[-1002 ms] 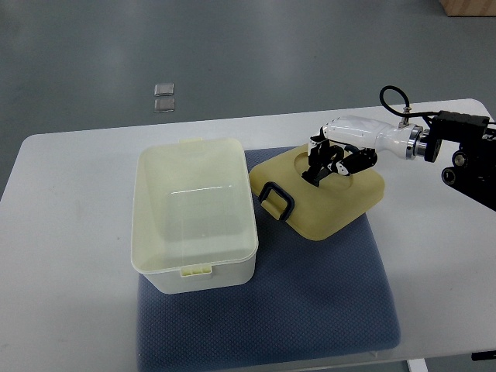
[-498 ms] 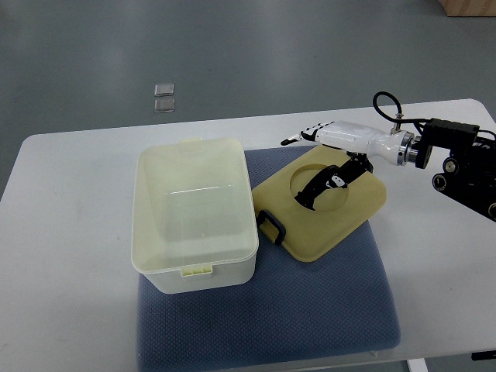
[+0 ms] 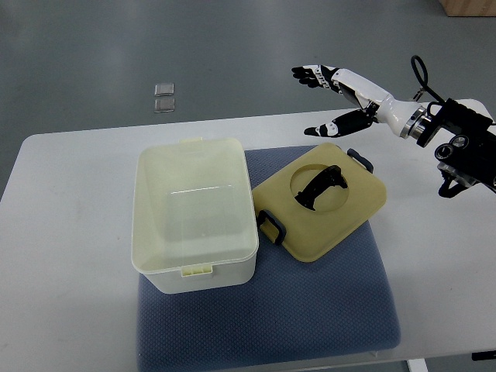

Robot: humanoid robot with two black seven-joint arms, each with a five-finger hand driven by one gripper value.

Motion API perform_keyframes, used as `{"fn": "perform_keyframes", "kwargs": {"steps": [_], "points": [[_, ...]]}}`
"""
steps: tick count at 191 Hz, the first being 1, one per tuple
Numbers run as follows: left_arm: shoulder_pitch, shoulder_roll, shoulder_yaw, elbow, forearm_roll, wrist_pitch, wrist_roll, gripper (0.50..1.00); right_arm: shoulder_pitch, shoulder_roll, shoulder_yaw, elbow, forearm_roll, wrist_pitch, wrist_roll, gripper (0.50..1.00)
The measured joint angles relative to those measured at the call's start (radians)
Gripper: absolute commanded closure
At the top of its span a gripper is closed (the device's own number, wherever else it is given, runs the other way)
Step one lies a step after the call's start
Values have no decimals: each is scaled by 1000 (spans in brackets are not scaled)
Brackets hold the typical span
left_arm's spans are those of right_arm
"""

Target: Open white storage box with right hand

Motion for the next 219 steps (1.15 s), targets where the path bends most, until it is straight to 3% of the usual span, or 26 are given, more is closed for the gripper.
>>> {"fn": "perform_keyframes", "kwargs": {"steps": [23, 75, 96, 124, 219], "points": [[0, 0, 0, 0, 0, 0, 0, 500, -26, 19, 14, -43, 262, 34, 0, 576], [0, 0, 0, 0, 0, 0, 0, 500, -50, 67, 17, -129, 702, 27, -1, 576], [0, 0, 0, 0, 0, 0, 0, 500, -56, 101, 13, -151, 823, 1, -60, 576], [0, 0, 0, 0, 0, 0, 0, 500, -73, 152, 17, -164, 866, -11, -109, 572], [0, 0, 0, 0, 0, 0, 0, 500, -150, 199, 185, -177, 864, -5, -100, 570]]}}
